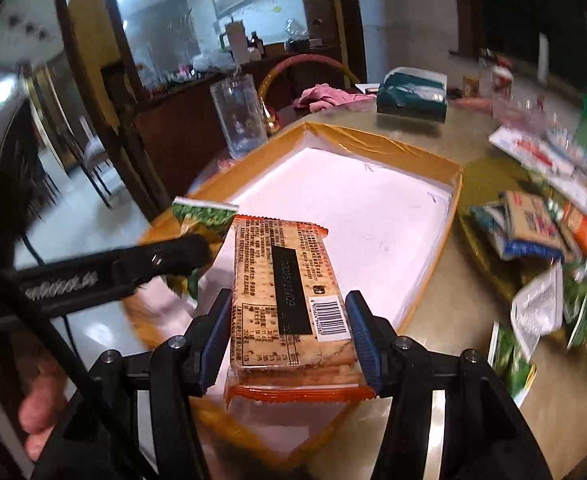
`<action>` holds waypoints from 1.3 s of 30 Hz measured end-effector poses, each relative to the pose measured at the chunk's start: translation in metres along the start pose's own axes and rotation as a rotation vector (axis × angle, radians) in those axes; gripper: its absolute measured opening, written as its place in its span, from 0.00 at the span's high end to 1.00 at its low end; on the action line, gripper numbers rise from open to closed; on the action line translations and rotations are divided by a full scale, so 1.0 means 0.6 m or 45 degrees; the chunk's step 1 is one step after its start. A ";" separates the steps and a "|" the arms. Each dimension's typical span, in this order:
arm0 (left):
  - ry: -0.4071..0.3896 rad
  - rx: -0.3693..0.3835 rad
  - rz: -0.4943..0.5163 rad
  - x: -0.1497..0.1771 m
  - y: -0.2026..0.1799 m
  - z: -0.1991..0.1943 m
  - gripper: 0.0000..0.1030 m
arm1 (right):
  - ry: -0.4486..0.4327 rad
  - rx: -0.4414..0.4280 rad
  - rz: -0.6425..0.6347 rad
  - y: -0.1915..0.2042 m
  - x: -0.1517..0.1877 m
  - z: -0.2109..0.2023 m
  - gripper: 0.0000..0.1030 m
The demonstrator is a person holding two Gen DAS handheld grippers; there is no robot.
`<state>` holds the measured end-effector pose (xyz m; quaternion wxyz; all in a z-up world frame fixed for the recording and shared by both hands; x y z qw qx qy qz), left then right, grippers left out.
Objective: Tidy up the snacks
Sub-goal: 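Carry both snacks over the white tray and open both grippers to drop them, then return the left gripper to the table and grasp another green snack bag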
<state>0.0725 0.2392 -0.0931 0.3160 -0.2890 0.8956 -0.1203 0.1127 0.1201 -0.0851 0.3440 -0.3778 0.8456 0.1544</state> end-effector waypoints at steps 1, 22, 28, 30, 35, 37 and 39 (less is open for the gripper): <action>0.023 0.004 0.001 0.006 0.001 0.004 0.63 | 0.038 -0.011 0.004 0.002 0.008 0.008 0.45; 0.044 -0.060 0.006 0.049 -0.014 -0.023 0.17 | 0.042 -0.119 -0.033 0.029 0.071 -0.055 0.34; -0.055 -0.014 0.115 0.077 -0.089 -0.081 0.15 | -0.133 -0.128 0.159 -0.042 0.106 -0.148 0.24; -0.062 0.036 0.151 0.092 -0.123 -0.099 0.15 | -0.146 -0.095 0.230 -0.074 0.129 -0.173 0.24; -0.027 0.131 0.266 0.136 -0.202 -0.116 0.14 | -0.212 -0.017 0.432 -0.167 0.197 -0.242 0.24; 0.025 0.158 0.318 0.156 -0.234 -0.108 0.14 | -0.226 0.017 0.477 -0.193 0.220 -0.259 0.24; 0.067 0.171 0.357 0.174 -0.264 -0.098 0.14 | -0.240 0.051 0.524 -0.218 0.245 -0.280 0.24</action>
Point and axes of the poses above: each gripper's, at about its wrist camera, not at the fingertips, and z roughly the way its jaws point, y to its left, x to its underside, the point moved 6 cm from there along z, roughly the way its jaws point, and after that the axes turned 8 degrees about -z, right-handed, at the moved point
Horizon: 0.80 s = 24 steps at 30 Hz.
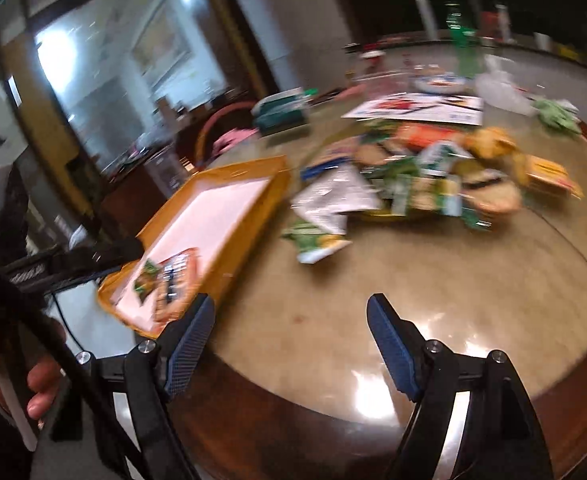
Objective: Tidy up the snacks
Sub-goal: 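Return the left gripper to the table and grasp another green snack bag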
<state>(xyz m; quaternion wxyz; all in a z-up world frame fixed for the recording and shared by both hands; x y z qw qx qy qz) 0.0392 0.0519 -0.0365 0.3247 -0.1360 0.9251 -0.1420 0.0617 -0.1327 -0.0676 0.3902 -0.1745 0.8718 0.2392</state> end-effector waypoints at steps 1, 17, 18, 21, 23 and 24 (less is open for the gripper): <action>0.015 0.008 0.008 0.002 -0.011 0.006 0.14 | -0.013 -0.001 0.021 -0.013 0.004 -0.010 0.24; 0.139 -0.063 0.113 -0.001 -0.109 0.119 0.22 | 0.009 -0.008 0.196 -0.120 0.033 -0.024 0.24; 0.155 -0.081 0.114 -0.007 -0.111 0.136 0.24 | 0.011 -0.005 0.199 -0.124 0.033 -0.022 0.24; 0.205 -0.148 0.098 -0.024 -0.102 0.180 0.34 | 0.015 -0.005 0.196 -0.129 0.035 -0.020 0.24; 0.228 -0.182 0.086 -0.035 -0.094 0.205 0.37 | 0.023 0.002 0.185 -0.132 0.036 -0.018 0.24; 0.240 -0.188 0.078 -0.039 -0.093 0.215 0.39 | 0.025 0.009 0.176 -0.134 0.035 -0.016 0.24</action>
Point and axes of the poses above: each gripper's, at about its wrist camera, not at the fingertips, and z roughly the way its jaws point, y to its left, x to its underside, the point moved 6 cm from there along z, roughly the way its jaws point, and after that the axes turned 8 degrees about -z, right-handed, at the moved point
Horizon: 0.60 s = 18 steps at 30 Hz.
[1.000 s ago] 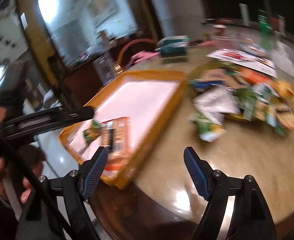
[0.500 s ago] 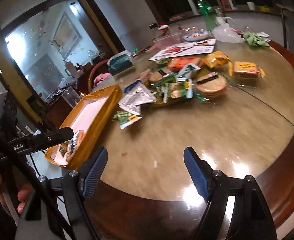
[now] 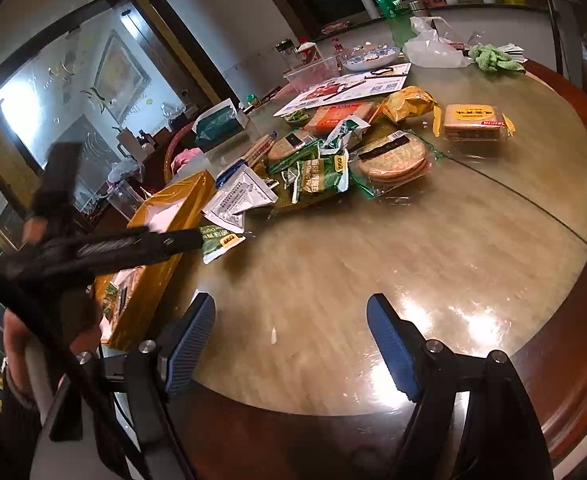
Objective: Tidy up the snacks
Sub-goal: 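Return the left gripper to the table and grasp another green snack bag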
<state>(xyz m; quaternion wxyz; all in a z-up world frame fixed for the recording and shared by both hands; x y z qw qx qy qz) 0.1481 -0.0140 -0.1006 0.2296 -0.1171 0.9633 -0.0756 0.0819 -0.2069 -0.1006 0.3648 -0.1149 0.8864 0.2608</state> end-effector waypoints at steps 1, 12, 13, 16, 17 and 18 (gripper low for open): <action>0.016 -0.009 -0.009 -0.004 0.003 0.010 0.43 | 0.001 0.009 -0.007 -0.002 -0.001 0.001 0.24; 0.058 0.098 -0.082 0.034 0.025 -0.006 0.88 | 0.048 0.035 0.019 -0.022 -0.029 0.025 0.24; 0.057 0.115 -0.076 0.041 0.026 -0.015 0.89 | 0.052 0.030 0.019 -0.021 -0.034 0.029 0.24; 0.028 0.148 -0.056 0.070 0.039 -0.052 0.89 | 0.051 0.052 0.045 -0.024 -0.051 0.050 0.24; 0.040 0.171 -0.051 0.079 0.045 -0.061 0.89 | 0.060 0.055 0.058 -0.025 -0.057 0.061 0.24; 0.061 0.197 -0.046 0.084 0.049 -0.066 0.89 | 0.068 0.055 0.075 -0.027 -0.065 0.074 0.24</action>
Point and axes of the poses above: each gripper's, at about its wrist camera, not at the fingertips, and z roughly the way its jaws point, y to its left, x to its underside, the point moved 6 cm from there along z, roughly the way its jaws point, and after that the axes turned 8 degrees about -z, right-handed, at the moved point
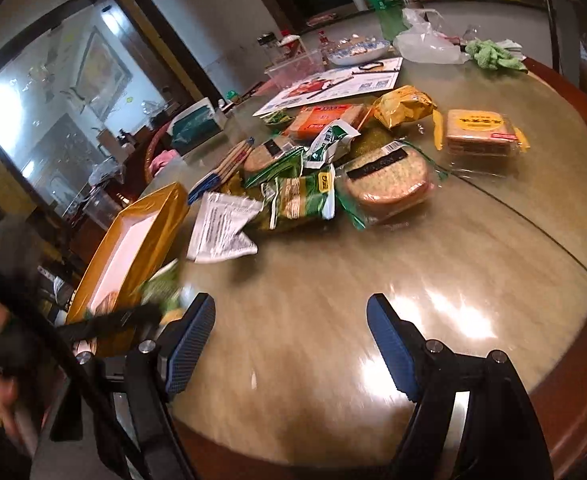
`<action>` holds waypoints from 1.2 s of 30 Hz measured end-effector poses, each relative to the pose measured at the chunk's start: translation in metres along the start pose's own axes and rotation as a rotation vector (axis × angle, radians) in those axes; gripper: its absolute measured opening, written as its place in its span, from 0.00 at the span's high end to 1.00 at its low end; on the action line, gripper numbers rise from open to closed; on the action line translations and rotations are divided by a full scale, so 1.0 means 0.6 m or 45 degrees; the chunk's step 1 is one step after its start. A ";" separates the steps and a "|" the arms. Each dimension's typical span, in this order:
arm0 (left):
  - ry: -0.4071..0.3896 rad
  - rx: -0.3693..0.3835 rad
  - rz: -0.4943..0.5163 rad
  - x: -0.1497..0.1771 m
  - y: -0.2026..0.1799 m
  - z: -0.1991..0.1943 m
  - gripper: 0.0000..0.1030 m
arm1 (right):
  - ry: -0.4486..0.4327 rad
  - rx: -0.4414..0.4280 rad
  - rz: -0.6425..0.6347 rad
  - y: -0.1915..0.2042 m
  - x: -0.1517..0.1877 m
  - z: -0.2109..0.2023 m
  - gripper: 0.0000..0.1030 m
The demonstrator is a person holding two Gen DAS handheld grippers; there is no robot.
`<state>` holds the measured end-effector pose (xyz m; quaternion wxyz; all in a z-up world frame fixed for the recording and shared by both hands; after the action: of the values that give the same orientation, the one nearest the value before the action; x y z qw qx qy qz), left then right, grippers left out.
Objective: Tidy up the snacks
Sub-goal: 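Return the left gripper to the table and grasp another green snack bag, then grasp a white paper sachet with the right gripper while the left holds the green bag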
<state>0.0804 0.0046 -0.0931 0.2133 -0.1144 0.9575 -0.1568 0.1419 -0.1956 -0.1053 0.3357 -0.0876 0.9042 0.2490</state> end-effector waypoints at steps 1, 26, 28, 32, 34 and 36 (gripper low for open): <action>0.009 0.024 0.000 0.003 0.002 -0.004 0.89 | 0.008 -0.009 0.016 0.001 -0.009 0.011 0.24; -0.146 0.129 -0.008 -0.023 0.023 -0.079 0.89 | 0.212 -0.001 -0.015 0.090 -0.020 0.125 0.58; -0.160 0.136 -0.002 -0.019 0.016 -0.086 0.89 | 0.216 0.004 -0.053 0.096 -0.004 0.110 0.58; -0.164 0.134 0.011 -0.005 0.005 -0.087 0.89 | 0.206 0.007 -0.088 0.107 0.024 0.082 0.60; -0.149 0.138 0.014 0.003 0.001 -0.083 0.89 | 0.193 -0.008 -0.062 0.109 0.032 0.077 0.61; -0.149 0.135 0.023 0.010 -0.003 -0.084 0.89 | 0.183 -0.008 -0.045 0.106 0.036 0.071 0.62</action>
<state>0.0532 0.0142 -0.0512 0.2761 -0.1033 0.9347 -0.1984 0.1287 -0.1190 -0.1222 0.2740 -0.1221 0.9236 0.2388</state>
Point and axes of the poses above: each gripper's, at about its wrist camera, not at the fingertips, and z roughly the way its jaws point, y to its left, x to its underside, the point moved 6 cm from there along z, roughly the way its jaws point, and after that the axes turned 8 degrees about -z, right-handed, at the moved point
